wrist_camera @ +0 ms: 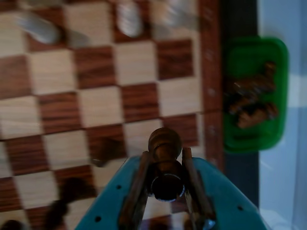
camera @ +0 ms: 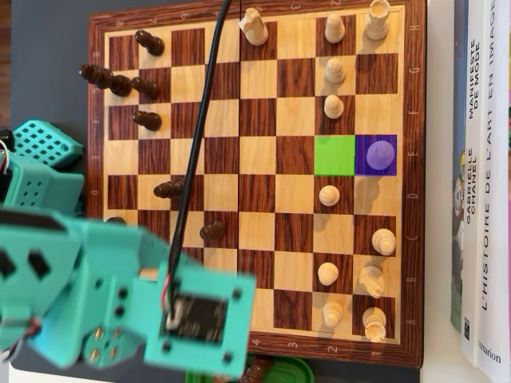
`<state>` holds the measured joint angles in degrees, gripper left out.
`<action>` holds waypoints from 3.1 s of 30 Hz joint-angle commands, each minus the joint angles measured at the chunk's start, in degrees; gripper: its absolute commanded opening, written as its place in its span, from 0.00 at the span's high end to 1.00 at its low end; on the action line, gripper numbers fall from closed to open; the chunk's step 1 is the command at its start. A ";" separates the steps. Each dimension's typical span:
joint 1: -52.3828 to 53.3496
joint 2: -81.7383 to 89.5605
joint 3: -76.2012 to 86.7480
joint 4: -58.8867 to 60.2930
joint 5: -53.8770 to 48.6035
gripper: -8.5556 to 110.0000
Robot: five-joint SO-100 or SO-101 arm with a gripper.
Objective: Play chess
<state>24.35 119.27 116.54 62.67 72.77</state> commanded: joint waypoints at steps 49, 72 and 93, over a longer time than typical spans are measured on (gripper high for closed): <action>12.83 -28.74 -22.68 -0.18 -14.15 0.84; 12.39 -28.74 -23.03 0.00 -14.24 0.78; -11.87 1.67 -6.15 -0.62 -1.58 0.78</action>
<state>16.79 116.19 109.34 62.58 68.29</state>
